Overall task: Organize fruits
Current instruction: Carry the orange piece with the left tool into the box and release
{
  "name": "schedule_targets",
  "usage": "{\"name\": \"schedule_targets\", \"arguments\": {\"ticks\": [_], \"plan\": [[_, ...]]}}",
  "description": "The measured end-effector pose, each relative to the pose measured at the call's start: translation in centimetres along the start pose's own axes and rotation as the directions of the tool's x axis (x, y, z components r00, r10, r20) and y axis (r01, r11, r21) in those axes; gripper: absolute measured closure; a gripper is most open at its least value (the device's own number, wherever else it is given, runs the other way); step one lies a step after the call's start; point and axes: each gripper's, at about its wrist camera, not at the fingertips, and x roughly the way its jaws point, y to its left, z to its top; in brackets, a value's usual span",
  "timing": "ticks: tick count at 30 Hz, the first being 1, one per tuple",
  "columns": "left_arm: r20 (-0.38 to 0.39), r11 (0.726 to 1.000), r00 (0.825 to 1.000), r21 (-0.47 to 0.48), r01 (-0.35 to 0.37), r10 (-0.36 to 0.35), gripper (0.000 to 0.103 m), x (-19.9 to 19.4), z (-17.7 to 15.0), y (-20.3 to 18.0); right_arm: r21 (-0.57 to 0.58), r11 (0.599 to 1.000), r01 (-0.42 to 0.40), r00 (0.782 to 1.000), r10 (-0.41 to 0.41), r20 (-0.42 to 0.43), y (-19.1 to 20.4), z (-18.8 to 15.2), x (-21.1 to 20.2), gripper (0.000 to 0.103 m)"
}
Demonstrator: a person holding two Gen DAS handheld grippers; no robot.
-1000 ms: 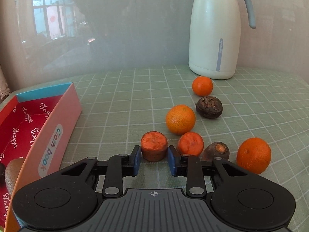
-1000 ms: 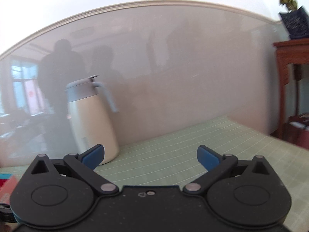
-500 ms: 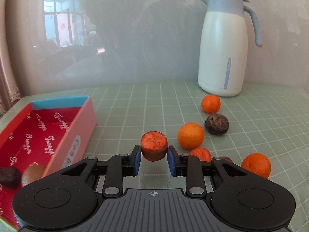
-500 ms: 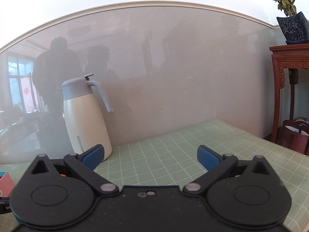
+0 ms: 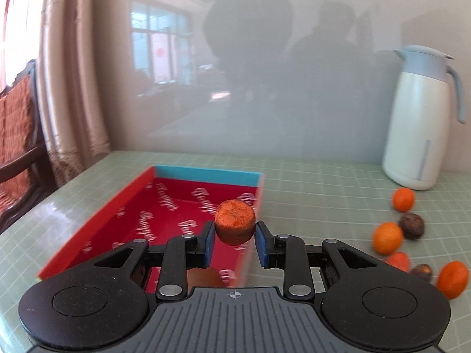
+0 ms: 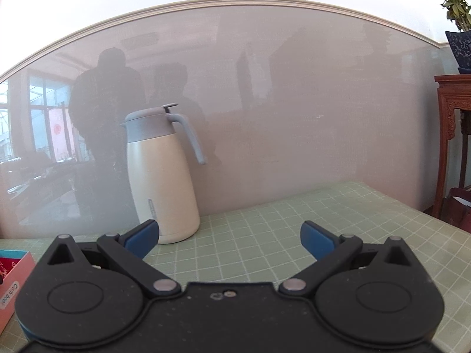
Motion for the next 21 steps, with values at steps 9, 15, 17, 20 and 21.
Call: {"name": "schedule_targets", "arguments": {"ticks": [9,15,17,20,21], "plan": [[-0.128,0.989,0.99,-0.132,-0.07,0.053,0.074,3.2,-0.7,5.0,-0.01,0.999,-0.047,0.999,0.047,-0.008,2.7,0.0,0.5,0.0],[-0.161,0.984,0.985,-0.157,-0.082,0.056,0.073,3.9,-1.0,6.3,-0.018,0.996,-0.082,0.997,0.082,-0.012,4.3,0.0,0.8,0.0],[-0.172,0.98,0.983,-0.174,-0.097,0.066,0.073,4.1,-1.2,7.0,-0.021,0.995,-0.095,0.995,0.095,-0.012,4.9,0.0,0.8,0.0],[-0.168,0.979,0.983,-0.171,-0.107,0.078,0.073,3.8,-1.3,7.6,-0.029,0.994,-0.109,0.994,0.109,-0.012,5.8,-0.1,0.8,0.0],[-0.162,0.979,0.983,-0.168,-0.112,0.085,0.073,3.6,-1.3,7.8,-0.03,0.993,-0.115,0.993,0.115,-0.013,6.0,-0.1,0.8,0.0]]}}
